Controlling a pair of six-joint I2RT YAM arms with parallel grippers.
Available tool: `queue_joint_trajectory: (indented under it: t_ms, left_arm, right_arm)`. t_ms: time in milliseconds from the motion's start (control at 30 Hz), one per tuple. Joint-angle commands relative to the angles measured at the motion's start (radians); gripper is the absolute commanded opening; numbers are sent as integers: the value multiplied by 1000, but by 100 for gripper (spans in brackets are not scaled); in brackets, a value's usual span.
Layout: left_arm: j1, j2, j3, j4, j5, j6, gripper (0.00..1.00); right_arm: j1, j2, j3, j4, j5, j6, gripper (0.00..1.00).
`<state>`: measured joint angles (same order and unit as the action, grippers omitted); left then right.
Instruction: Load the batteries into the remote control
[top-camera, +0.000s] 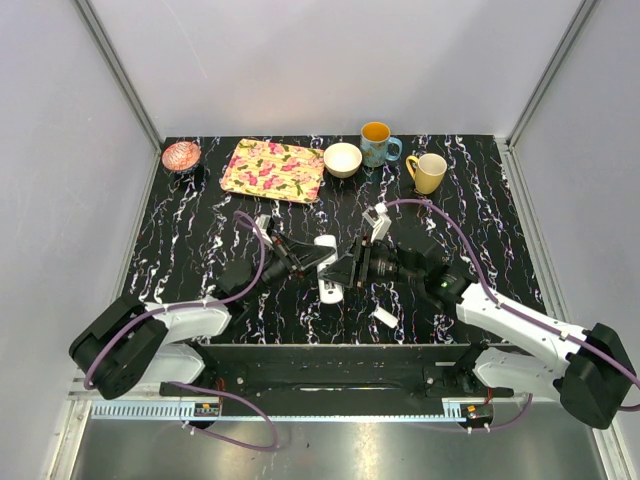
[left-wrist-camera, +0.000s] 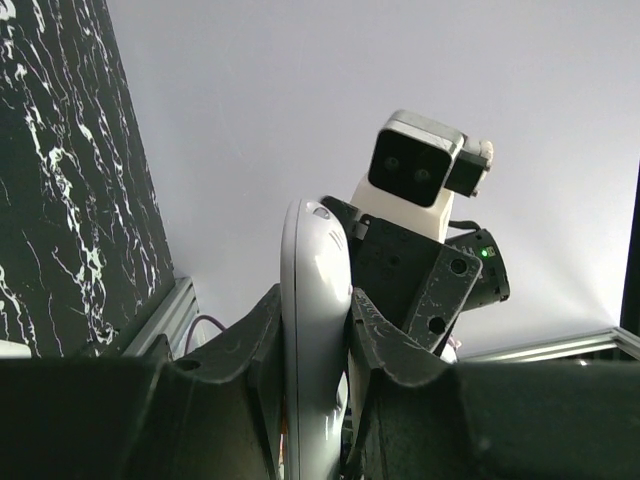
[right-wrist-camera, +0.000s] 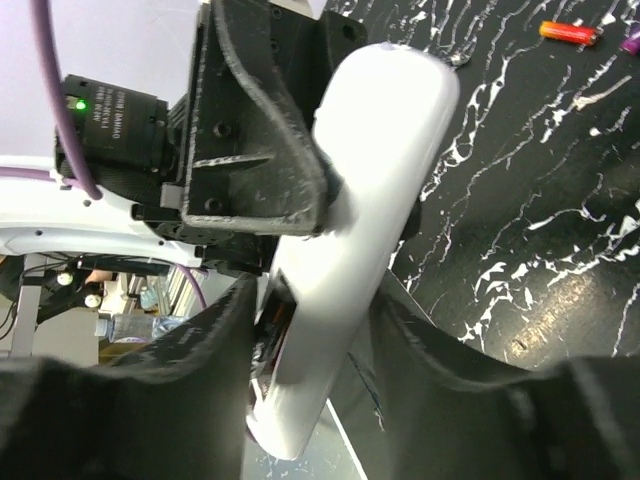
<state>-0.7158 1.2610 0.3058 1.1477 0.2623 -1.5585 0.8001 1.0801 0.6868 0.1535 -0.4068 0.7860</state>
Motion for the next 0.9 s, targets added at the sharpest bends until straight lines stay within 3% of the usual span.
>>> queue_joint_trajectory:
  t_ms: [0,200,867]
  left_arm:
    - [-20,9,32,518,20,-43,0]
    - [-22,37,26,517,22,-28,0]
    - [10,69,35,503,51,-25,0]
  right_arm:
    - [-4,4,-13,-115,51,-1,56]
    - [-4,-20,5,-115,33,28,77]
    - [-4,-62,8,-81,-12,68,80]
